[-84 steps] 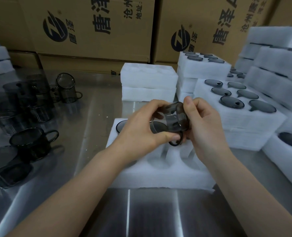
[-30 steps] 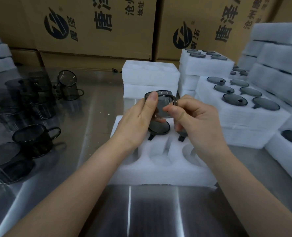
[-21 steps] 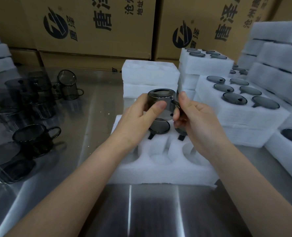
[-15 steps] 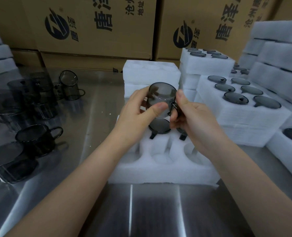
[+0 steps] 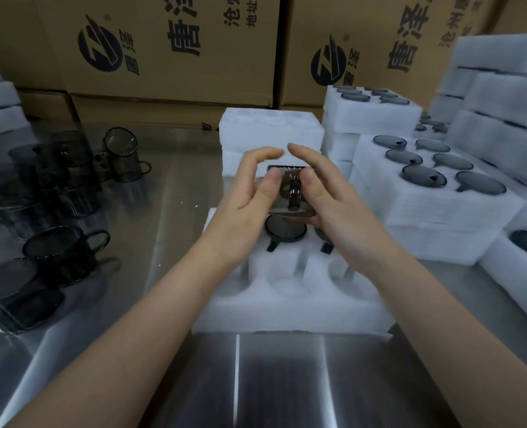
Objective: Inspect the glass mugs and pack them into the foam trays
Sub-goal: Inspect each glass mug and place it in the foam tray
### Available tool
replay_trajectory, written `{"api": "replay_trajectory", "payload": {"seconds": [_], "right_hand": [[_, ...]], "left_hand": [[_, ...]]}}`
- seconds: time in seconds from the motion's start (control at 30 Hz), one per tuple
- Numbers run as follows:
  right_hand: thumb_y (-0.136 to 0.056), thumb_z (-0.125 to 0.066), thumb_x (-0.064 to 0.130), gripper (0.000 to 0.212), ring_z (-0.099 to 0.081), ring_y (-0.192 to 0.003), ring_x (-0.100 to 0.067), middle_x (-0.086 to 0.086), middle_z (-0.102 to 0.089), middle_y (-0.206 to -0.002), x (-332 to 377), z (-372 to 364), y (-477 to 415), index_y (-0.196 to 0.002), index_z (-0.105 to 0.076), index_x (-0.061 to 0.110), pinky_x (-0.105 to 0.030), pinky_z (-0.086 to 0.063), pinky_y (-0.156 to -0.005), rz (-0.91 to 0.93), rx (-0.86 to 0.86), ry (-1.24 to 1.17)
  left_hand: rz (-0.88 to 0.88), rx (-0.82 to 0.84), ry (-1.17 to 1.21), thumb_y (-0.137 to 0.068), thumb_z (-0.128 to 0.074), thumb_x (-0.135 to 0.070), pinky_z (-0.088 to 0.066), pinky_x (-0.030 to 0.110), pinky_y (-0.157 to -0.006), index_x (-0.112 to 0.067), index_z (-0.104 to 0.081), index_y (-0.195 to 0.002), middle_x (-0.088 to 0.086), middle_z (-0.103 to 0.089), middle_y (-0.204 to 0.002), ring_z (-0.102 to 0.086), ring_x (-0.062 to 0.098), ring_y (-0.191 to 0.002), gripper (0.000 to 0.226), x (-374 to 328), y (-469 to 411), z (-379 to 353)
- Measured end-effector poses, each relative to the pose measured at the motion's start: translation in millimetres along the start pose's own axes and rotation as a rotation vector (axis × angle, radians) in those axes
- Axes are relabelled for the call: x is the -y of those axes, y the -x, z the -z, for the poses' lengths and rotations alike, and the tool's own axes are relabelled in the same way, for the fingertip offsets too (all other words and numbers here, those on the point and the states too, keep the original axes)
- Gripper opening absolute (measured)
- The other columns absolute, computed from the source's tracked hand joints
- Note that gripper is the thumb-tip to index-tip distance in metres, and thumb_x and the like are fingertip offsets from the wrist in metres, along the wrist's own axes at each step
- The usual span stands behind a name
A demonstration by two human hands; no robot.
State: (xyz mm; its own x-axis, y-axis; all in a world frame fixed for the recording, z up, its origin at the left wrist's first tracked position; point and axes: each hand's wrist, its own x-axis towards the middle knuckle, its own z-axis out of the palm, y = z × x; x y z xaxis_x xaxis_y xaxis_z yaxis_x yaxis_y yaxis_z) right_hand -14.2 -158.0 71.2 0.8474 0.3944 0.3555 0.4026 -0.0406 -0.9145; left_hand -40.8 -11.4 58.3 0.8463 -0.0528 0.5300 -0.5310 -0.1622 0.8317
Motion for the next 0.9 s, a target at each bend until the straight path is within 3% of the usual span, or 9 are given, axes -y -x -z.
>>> {"api": "replay_trajectory", "payload": {"seconds": [0.17, 0.23, 0.3, 0.4, 0.47, 0.53, 0.67, 0.8, 0.9], "right_hand": [[-0.089, -0.046, 0.050, 0.034, -0.062, -0.111, -0.025, -0.003, -0.063, -0.114, -1, -8, 1, -0.114, -0.055, 0.029, -0.056, -0.049, -0.095, 0.031, -0.149, 0.004], [-0.087, -0.049, 0.053, 0.033, -0.065, -0.105, -0.031, -0.006, -0.066, -0.109, -1, -9, 2, -0.108, -0.055, 0.028, -0.058, -0.051, -0.091, 0.022, -0.186, -0.013], [-0.083, -0.054, 0.058, 0.038, -0.069, -0.098, -0.030, -0.005, -0.069, -0.104, -2, -7, 2, -0.105, -0.053, 0.028, -0.057, -0.054, -0.085, 0.007, -0.216, -0.018], [-0.094, -0.054, 0.047, 0.026, -0.070, -0.086, -0.013, 0.003, -0.070, -0.095, -4, -4, 1, -0.104, -0.059, 0.024, -0.037, -0.056, -0.073, 0.041, -0.258, 0.014], [-0.100, -0.049, 0.035, 0.020, -0.066, -0.091, -0.002, 0.013, -0.068, -0.093, -4, -2, 2, -0.104, -0.064, 0.023, -0.023, -0.052, -0.080, 0.085, -0.282, 0.051], [-0.103, -0.045, 0.029, 0.019, -0.062, -0.095, 0.006, 0.021, -0.068, -0.093, -2, -2, 3, -0.100, -0.063, 0.033, -0.019, -0.049, -0.086, 0.114, -0.292, 0.084], [-0.103, -0.042, 0.034, 0.022, -0.061, -0.118, -0.015, 0.000, -0.066, -0.124, -2, -1, 4, -0.116, -0.060, 0.036, -0.045, -0.048, -0.101, 0.073, -0.275, 0.007], [-0.104, -0.040, 0.030, 0.025, -0.072, -0.094, -0.020, -0.014, -0.069, -0.112, 4, 0, 7, -0.118, -0.060, 0.029, -0.035, -0.061, -0.067, 0.047, -0.269, -0.197], [-0.103, -0.041, 0.029, 0.024, -0.073, -0.093, -0.024, -0.017, -0.069, -0.113, 6, 0, 8, -0.113, -0.063, 0.029, -0.037, -0.061, -0.063, 0.042, -0.283, -0.230]], "left_hand": [[-0.008, 0.010, -0.117, -0.099, -0.037, -0.031, -0.033, 0.010, -0.103, -0.028, -0.055, -0.124, -0.008, -0.053, -0.132, -0.042, -0.007, -0.127, 0.031, -3, -1, -4], [-0.010, -0.022, -0.128, -0.093, -0.042, -0.036, -0.032, 0.003, -0.095, -0.030, -0.053, -0.125, -0.005, -0.046, -0.133, -0.041, -0.016, -0.118, 0.034, -6, -1, -2], [-0.053, -0.015, -0.105, -0.091, -0.050, -0.040, -0.038, 0.007, -0.090, -0.030, -0.051, -0.127, -0.003, -0.049, -0.130, -0.049, -0.011, -0.109, 0.038, -10, 2, 1], [-0.077, 0.048, -0.167, -0.075, -0.066, -0.048, -0.043, 0.018, -0.094, -0.039, -0.048, -0.128, -0.011, -0.053, -0.127, -0.052, 0.001, -0.114, 0.057, -11, 4, 0], [-0.122, 0.037, -0.301, -0.067, -0.082, -0.038, -0.044, 0.017, -0.090, -0.040, -0.048, -0.127, -0.015, -0.054, -0.123, -0.051, 0.000, -0.110, 0.069, -10, 4, -3], [-0.169, -0.010, -0.374, -0.068, -0.086, -0.022, -0.044, 0.014, -0.086, -0.037, -0.051, -0.122, -0.015, -0.057, -0.117, -0.053, 0.000, -0.106, 0.066, -7, 3, -7], [-0.107, -0.050, -0.272, -0.067, -0.086, -0.011, -0.044, 0.009, -0.077, -0.036, -0.053, -0.114, -0.018, -0.062, -0.111, -0.060, 0.002, -0.100, 0.063, -5, 3, -7], [-0.073, -0.026, -0.115, -0.065, -0.084, 0.004, -0.050, 0.025, -0.094, -0.024, -0.054, -0.115, -0.009, -0.064, -0.114, -0.063, 0.006, -0.106, 0.064, -5, 3, -5], [-0.084, -0.003, -0.035, -0.065, -0.082, 0.010, -0.050, 0.029, -0.097, -0.020, -0.054, -0.114, -0.002, -0.064, -0.117, -0.063, 0.010, -0.110, 0.064, -5, 2, -4]]}}
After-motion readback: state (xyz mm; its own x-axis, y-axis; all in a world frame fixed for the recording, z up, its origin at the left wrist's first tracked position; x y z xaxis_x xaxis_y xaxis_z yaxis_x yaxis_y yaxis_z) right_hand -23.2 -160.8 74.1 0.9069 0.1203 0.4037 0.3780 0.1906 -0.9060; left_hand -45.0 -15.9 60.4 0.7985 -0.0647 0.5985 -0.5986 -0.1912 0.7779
